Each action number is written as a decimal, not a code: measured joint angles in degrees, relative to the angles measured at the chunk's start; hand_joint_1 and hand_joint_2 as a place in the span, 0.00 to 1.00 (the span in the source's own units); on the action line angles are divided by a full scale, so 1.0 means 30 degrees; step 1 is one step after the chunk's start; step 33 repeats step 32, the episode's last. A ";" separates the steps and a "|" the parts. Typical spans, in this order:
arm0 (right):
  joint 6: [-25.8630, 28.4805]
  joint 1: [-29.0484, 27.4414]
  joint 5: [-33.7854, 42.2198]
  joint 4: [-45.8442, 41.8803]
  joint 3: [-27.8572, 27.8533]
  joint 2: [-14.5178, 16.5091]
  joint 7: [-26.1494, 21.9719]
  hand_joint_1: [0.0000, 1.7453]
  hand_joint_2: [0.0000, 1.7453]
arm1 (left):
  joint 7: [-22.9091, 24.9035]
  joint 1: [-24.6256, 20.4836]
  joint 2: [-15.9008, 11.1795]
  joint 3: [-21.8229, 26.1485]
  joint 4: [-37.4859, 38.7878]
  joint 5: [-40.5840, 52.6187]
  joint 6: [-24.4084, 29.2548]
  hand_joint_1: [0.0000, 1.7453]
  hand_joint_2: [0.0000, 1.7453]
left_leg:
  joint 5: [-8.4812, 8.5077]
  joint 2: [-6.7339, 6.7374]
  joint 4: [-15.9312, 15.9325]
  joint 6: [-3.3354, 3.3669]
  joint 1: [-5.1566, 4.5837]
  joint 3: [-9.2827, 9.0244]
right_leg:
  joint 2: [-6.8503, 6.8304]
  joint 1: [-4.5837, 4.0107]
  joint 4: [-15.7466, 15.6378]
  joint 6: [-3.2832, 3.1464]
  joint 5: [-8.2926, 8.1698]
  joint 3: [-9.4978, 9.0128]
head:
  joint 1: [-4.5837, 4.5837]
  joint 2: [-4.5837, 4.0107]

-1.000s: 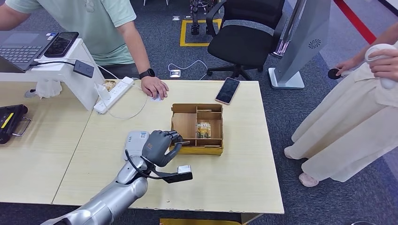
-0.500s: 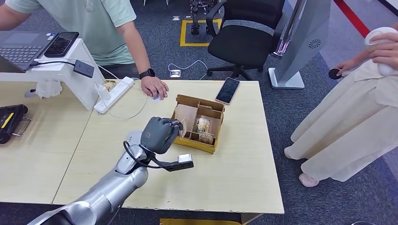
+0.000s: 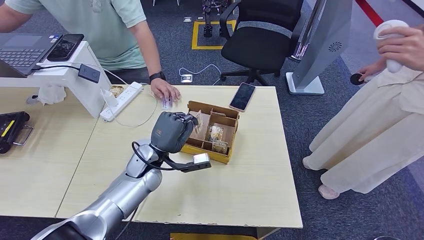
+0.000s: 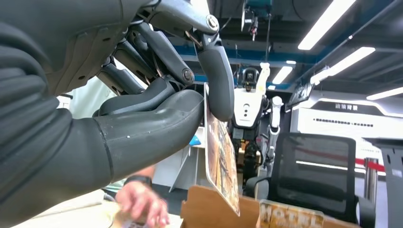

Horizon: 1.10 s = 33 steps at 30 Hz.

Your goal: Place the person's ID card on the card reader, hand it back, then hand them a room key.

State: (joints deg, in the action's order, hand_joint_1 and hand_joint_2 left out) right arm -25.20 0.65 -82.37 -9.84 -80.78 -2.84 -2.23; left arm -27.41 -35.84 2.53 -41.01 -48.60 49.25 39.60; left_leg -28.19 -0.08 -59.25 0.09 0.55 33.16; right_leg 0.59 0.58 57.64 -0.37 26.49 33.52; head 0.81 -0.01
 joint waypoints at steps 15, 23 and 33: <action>0.0005 0.0071 -0.0346 0.0000 0.0015 0.0000 0.0000 0.00 0.00 | 0.0976 -0.1620 0.1435 0.2429 0.1047 0.0923 -0.0006 1.00 1.00 | 0.0001 -0.0005 -0.0001 0.0000 0.0000 0.0001 | 0.0000 0.0000 0.0000 -0.0001 -0.0001 0.0000 | 0.0000 0.0002; 0.0005 0.0099 -0.0468 0.0000 0.0029 0.0000 0.0000 0.00 0.00 | 0.1279 -0.2382 0.1850 0.3216 0.1958 0.1477 -0.0007 1.00 1.00 | 0.0001 -0.0005 -0.0001 -0.0001 0.0001 0.0001 | 0.0000 -0.0001 0.0001 -0.0001 -0.0001 0.0001 | 0.0000 0.0002; 0.0025 0.0100 -0.0582 0.0000 0.0032 -0.0007 0.0003 0.00 0.00 | 0.1800 -0.2732 0.2083 0.4643 0.2466 0.3471 -0.0005 1.00 1.00 | 0.0002 -0.0003 -0.0001 -0.0001 0.0001 -0.0001 | 0.0003 -0.0001 0.0001 -0.0002 -0.0002 0.0001 | 0.0000 0.0002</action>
